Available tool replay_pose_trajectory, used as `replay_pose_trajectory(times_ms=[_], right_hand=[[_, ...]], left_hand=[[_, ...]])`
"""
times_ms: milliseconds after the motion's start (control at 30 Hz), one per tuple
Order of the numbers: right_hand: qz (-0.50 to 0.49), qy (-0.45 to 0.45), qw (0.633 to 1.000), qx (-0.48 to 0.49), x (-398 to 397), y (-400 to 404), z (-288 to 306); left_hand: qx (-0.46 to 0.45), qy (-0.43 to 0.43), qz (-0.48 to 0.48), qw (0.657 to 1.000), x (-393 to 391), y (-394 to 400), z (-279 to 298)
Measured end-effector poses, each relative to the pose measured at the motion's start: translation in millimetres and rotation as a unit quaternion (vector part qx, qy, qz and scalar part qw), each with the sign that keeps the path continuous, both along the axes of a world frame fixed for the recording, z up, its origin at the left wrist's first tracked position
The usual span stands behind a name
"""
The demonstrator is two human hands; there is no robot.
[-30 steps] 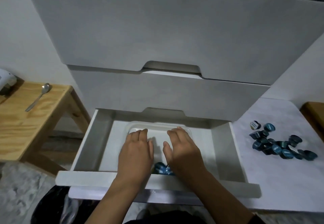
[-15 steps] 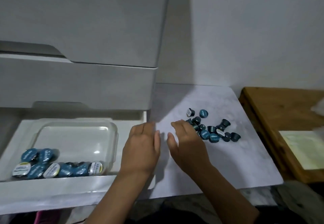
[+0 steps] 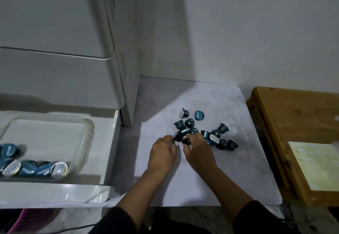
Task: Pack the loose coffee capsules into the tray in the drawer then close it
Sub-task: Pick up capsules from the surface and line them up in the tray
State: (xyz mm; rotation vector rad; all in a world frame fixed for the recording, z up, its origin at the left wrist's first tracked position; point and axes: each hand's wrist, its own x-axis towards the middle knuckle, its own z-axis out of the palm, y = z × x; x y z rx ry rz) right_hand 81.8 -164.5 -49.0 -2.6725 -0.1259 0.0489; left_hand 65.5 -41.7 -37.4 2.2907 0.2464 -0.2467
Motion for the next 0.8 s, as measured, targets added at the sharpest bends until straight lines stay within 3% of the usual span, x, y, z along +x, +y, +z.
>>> replay_pose_trajectory(times_ms=[267,433,800], right_hand=[[0.019,0.057,0.998,-0.007,22.0,-8.9,-15.6],[0.016,0.048,0.998,0.034,21.3,-17.1,-22.0],[-0.068,0.034,0.993,0.086,19.8,-25.4,-26.2]], left_hand=[[-0.104,0.024,0.081,0.991,25.3,-20.8,-24.9],[-0.13,0.021,0.096,0.987,34.2,-23.7,-29.4],[-0.197,0.02,0.23,0.953,42.5,-24.4,-26.6]])
